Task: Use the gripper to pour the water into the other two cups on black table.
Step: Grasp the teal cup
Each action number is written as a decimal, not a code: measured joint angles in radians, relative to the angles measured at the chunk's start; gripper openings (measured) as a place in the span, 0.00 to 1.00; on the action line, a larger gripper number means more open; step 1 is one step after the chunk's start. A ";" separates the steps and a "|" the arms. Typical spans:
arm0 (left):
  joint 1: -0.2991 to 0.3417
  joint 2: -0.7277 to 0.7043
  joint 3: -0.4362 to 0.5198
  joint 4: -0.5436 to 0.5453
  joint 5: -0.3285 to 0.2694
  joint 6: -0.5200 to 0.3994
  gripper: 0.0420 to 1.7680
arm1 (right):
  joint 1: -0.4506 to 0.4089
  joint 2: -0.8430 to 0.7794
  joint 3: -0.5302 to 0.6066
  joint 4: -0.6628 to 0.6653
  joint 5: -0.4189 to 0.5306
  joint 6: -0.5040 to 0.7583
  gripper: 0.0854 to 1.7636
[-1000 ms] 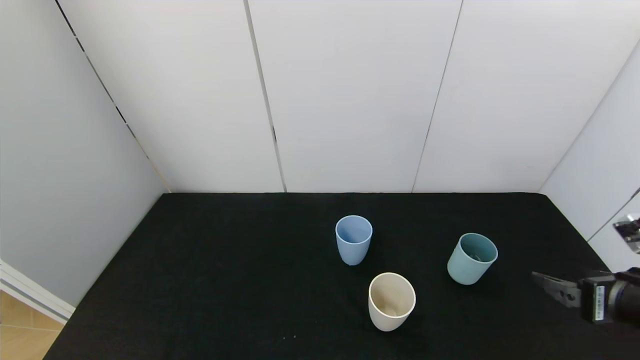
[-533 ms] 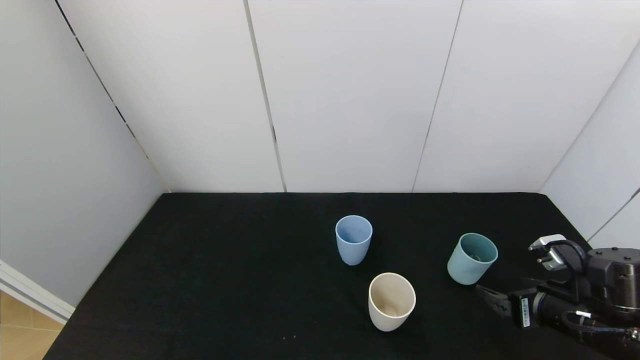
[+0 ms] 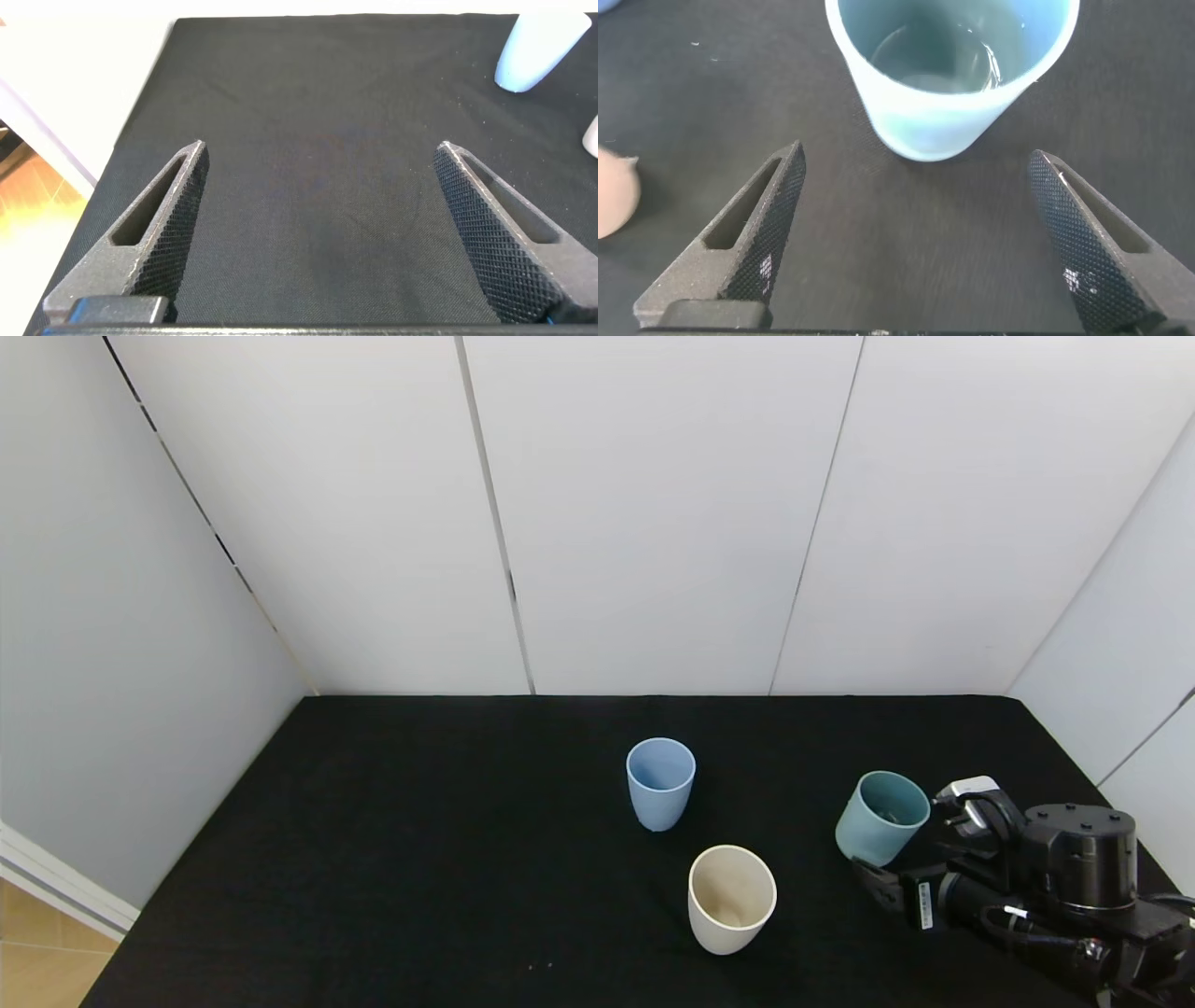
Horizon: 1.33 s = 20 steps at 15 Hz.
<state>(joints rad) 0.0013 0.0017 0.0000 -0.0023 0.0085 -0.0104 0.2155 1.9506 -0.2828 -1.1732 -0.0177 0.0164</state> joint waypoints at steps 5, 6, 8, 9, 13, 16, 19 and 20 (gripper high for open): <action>0.000 0.000 0.000 0.000 0.000 0.000 0.97 | -0.014 0.062 -0.100 -0.002 0.000 -0.004 0.97; 0.000 0.000 0.000 0.000 0.000 0.000 0.97 | -0.014 0.071 -0.121 -0.002 0.000 -0.004 0.97; 0.000 0.000 0.000 0.000 0.000 0.000 0.97 | -0.019 0.083 -0.152 -0.002 0.001 -0.004 0.97; 0.000 0.000 0.000 0.000 0.000 0.000 0.97 | -0.022 0.089 -0.165 -0.001 0.000 -0.004 0.97; 0.000 0.000 0.000 0.000 0.000 0.000 0.97 | -0.030 0.098 -0.187 0.001 0.001 -0.004 0.97; 0.000 0.000 0.000 0.000 0.000 0.000 0.97 | -0.030 0.107 -0.189 0.000 0.001 -0.003 0.97; 0.000 0.000 0.000 0.000 0.000 0.000 0.97 | -0.030 0.116 -0.190 -0.001 0.000 -0.003 0.95; 0.000 0.000 0.000 0.000 0.000 0.000 0.97 | -0.030 0.118 -0.191 -0.002 -0.001 -0.003 0.84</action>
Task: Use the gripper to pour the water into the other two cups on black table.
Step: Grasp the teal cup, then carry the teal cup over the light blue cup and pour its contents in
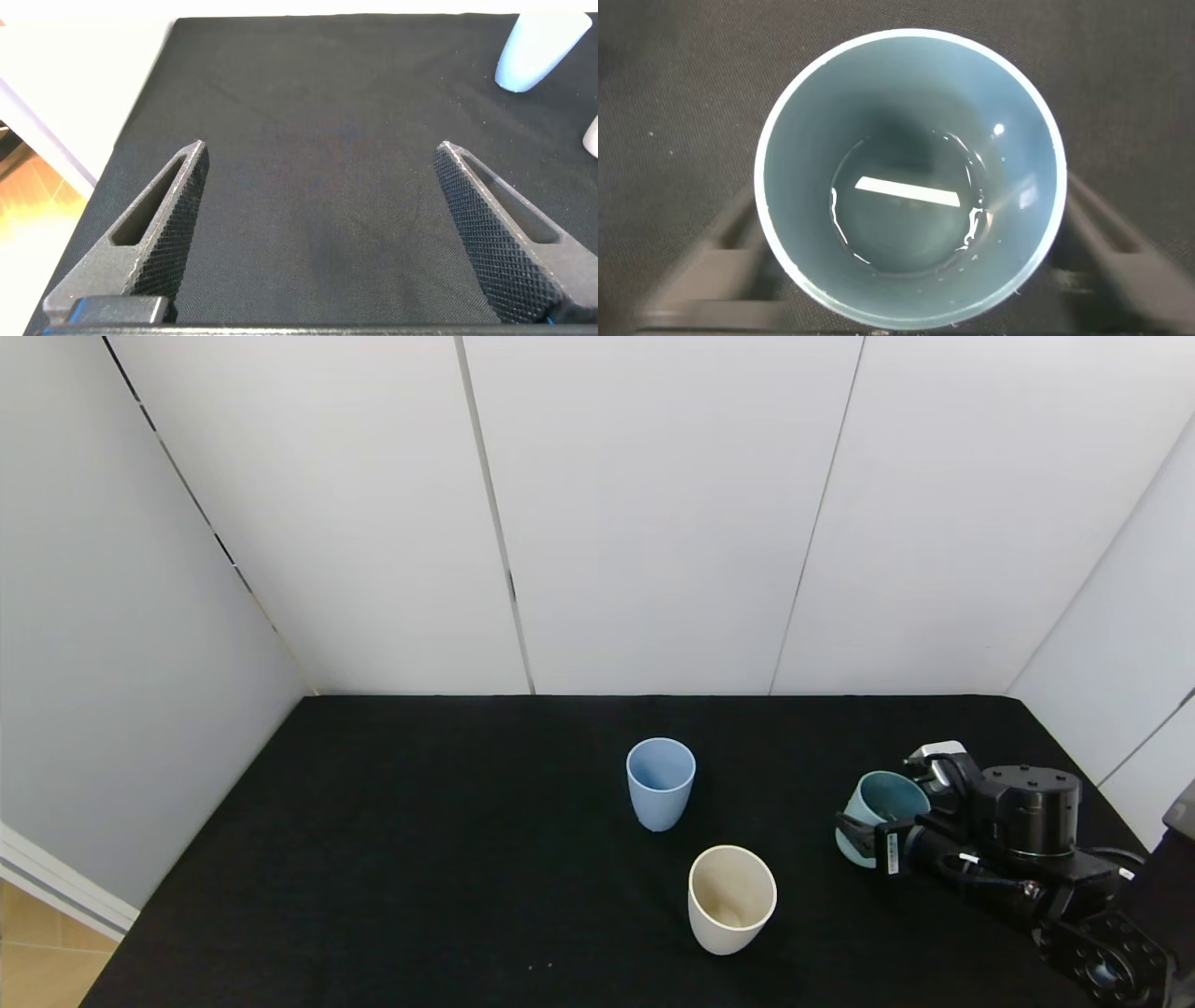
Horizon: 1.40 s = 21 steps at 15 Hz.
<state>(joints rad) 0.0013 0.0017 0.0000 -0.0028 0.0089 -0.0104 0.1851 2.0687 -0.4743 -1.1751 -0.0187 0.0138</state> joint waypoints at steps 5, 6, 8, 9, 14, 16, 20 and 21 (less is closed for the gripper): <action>0.000 0.000 0.000 0.000 0.000 0.000 0.97 | -0.001 0.002 -0.005 0.000 -0.030 -0.001 0.67; 0.000 0.000 0.000 0.000 0.000 0.000 0.97 | -0.001 0.001 -0.006 0.000 -0.030 -0.001 0.67; 0.000 0.000 0.000 0.000 0.000 0.000 0.97 | -0.001 -0.007 -0.008 0.005 -0.029 0.000 0.67; 0.000 0.000 0.000 0.000 0.000 0.000 0.97 | -0.001 -0.014 -0.011 0.009 -0.029 0.000 0.67; 0.000 0.000 0.000 0.000 0.000 0.000 0.97 | 0.001 -0.088 -0.074 0.191 -0.029 -0.001 0.67; 0.000 0.000 0.000 0.001 0.000 0.000 0.97 | 0.004 -0.140 -0.142 0.325 -0.029 -0.001 0.67; 0.000 0.000 0.000 0.000 0.000 0.000 0.97 | 0.026 -0.220 -0.327 0.621 -0.029 -0.002 0.67; 0.000 0.000 0.000 0.000 0.000 0.000 0.97 | 0.035 -0.230 -0.375 0.679 -0.029 -0.002 0.67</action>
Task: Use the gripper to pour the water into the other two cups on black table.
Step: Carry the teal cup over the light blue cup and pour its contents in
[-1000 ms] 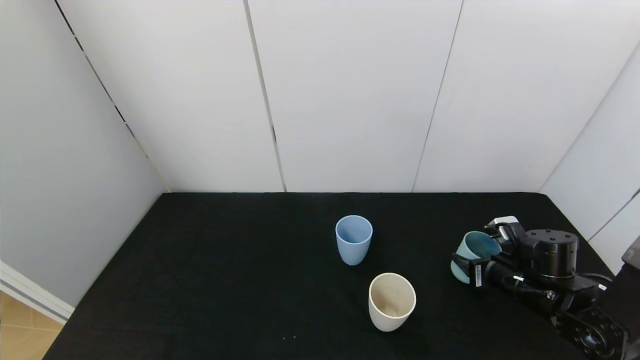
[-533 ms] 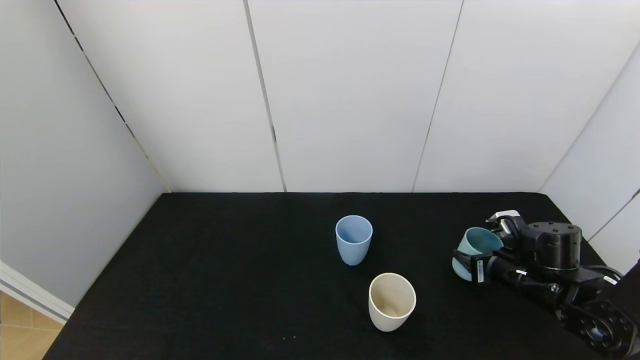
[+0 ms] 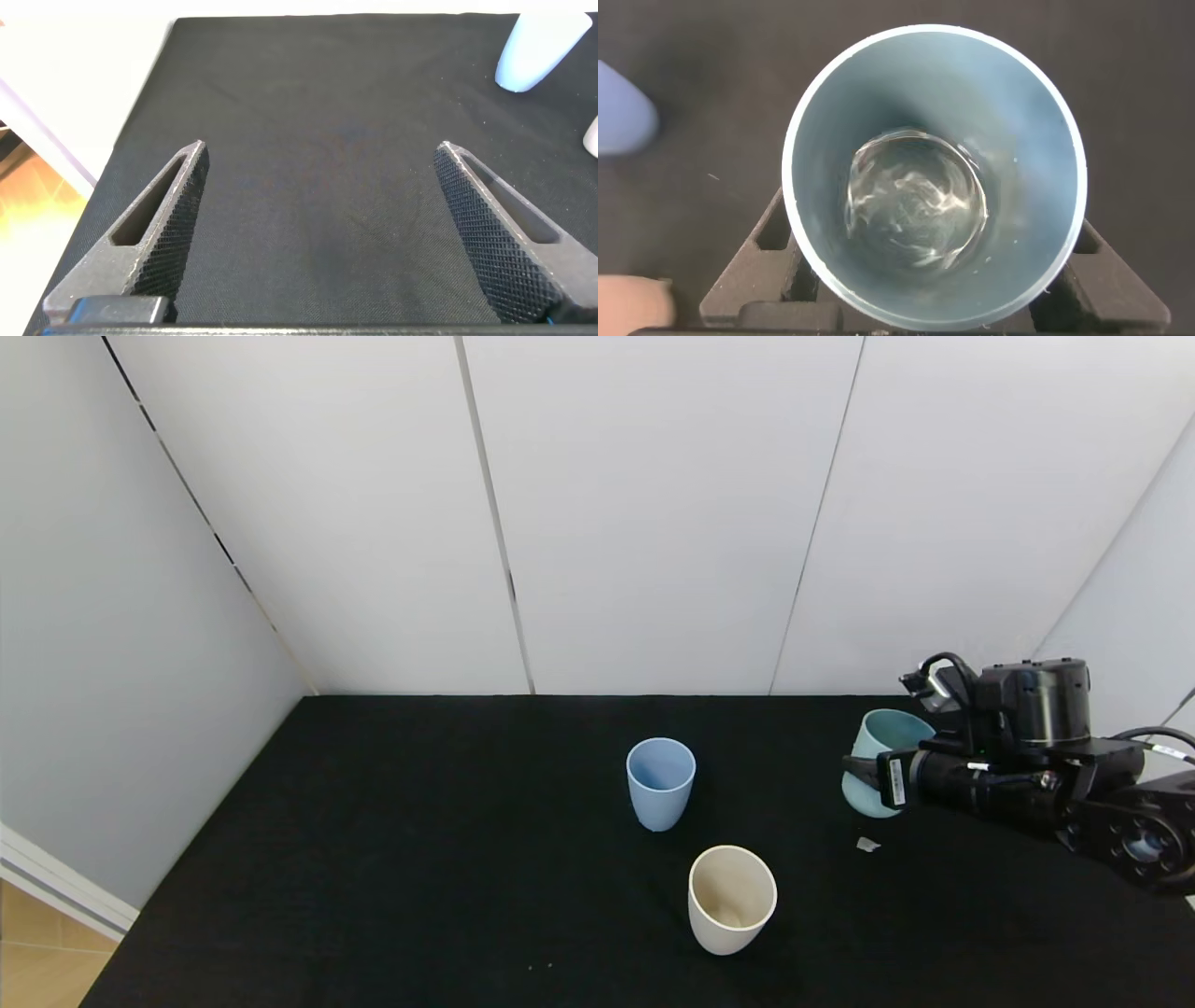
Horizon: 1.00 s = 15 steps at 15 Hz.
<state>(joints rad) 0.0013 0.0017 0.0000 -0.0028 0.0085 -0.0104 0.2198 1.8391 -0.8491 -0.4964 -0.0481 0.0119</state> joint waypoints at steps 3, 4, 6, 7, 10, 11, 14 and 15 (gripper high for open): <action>0.000 0.000 0.000 0.000 0.000 0.000 0.97 | 0.031 -0.011 -0.137 0.146 -0.011 -0.032 0.67; 0.000 0.000 0.000 0.000 0.000 0.000 0.97 | 0.042 -0.009 -0.180 0.176 -0.023 -0.056 0.67; 0.000 0.000 0.000 0.000 0.000 0.000 0.97 | 0.064 0.007 -0.258 0.224 -0.059 -0.120 0.67; 0.000 0.000 0.000 0.000 0.000 0.000 0.97 | 0.075 0.018 -0.294 0.245 -0.074 -0.159 0.67; 0.000 0.000 0.000 0.000 0.000 0.000 0.97 | 0.117 0.053 -0.374 0.275 -0.101 -0.238 0.67; 0.000 0.000 0.000 0.000 0.000 0.000 0.97 | 0.136 0.063 -0.390 0.278 -0.119 -0.253 0.67; 0.000 0.000 0.000 0.000 0.000 0.000 0.97 | 0.190 0.093 -0.426 0.280 -0.166 -0.303 0.67; 0.000 0.000 0.000 0.000 0.000 0.000 0.97 | 0.200 0.101 -0.434 0.280 -0.170 -0.331 0.67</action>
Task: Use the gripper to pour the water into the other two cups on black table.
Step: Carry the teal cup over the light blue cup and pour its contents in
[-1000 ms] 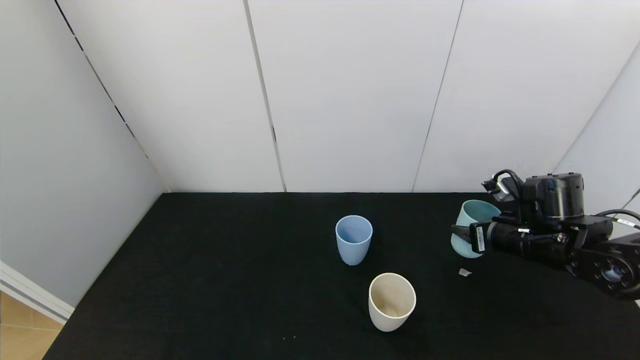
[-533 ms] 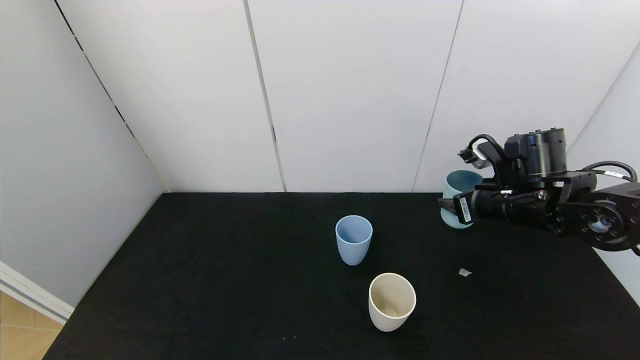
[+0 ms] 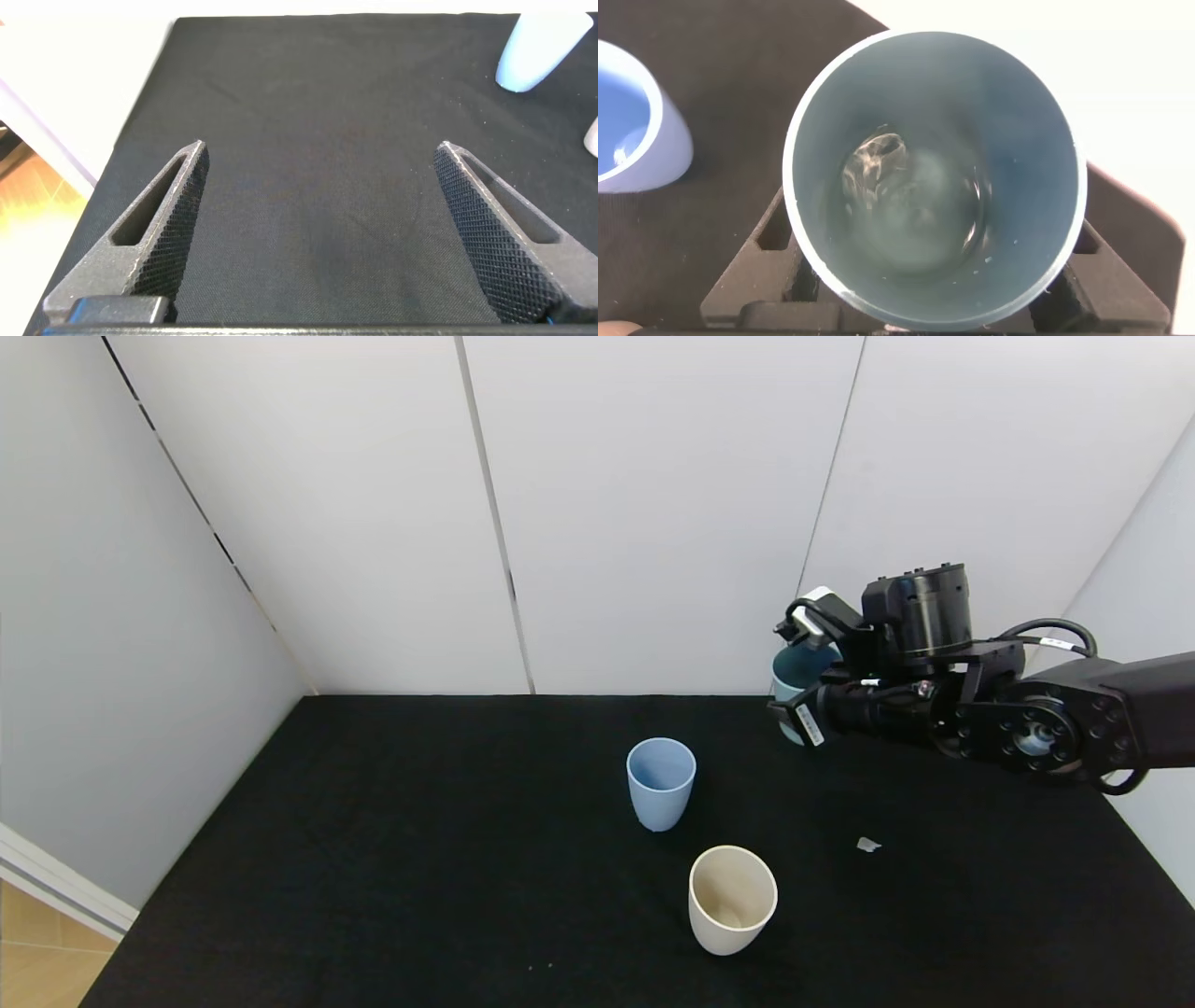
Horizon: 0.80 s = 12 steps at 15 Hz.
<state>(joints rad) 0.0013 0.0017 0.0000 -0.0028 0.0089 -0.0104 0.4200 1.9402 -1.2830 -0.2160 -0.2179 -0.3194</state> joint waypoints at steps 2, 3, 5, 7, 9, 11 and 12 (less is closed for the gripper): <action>0.000 0.000 0.000 0.000 0.000 0.000 0.97 | 0.018 0.012 -0.010 0.000 -0.003 -0.050 0.67; 0.000 0.000 0.000 0.000 0.000 0.000 0.97 | 0.031 0.018 -0.015 0.000 -0.003 -0.071 0.67; 0.000 0.000 0.000 0.000 0.000 0.000 0.97 | 0.057 0.029 -0.034 0.000 -0.026 -0.103 0.67; 0.000 0.000 0.000 0.000 0.000 0.000 0.97 | 0.081 0.044 -0.067 0.000 -0.066 -0.147 0.67; 0.000 0.000 0.000 0.000 0.000 0.000 0.97 | 0.099 0.055 -0.090 0.000 -0.072 -0.213 0.67; 0.000 0.000 0.000 0.000 0.000 0.000 0.97 | 0.120 0.062 -0.101 0.000 -0.090 -0.262 0.67; 0.000 0.000 0.000 0.000 0.000 0.000 0.97 | 0.134 0.064 -0.103 0.000 -0.111 -0.279 0.67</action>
<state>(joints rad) 0.0013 0.0017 0.0000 -0.0023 0.0089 -0.0104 0.5536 2.0047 -1.3860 -0.2160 -0.3289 -0.5983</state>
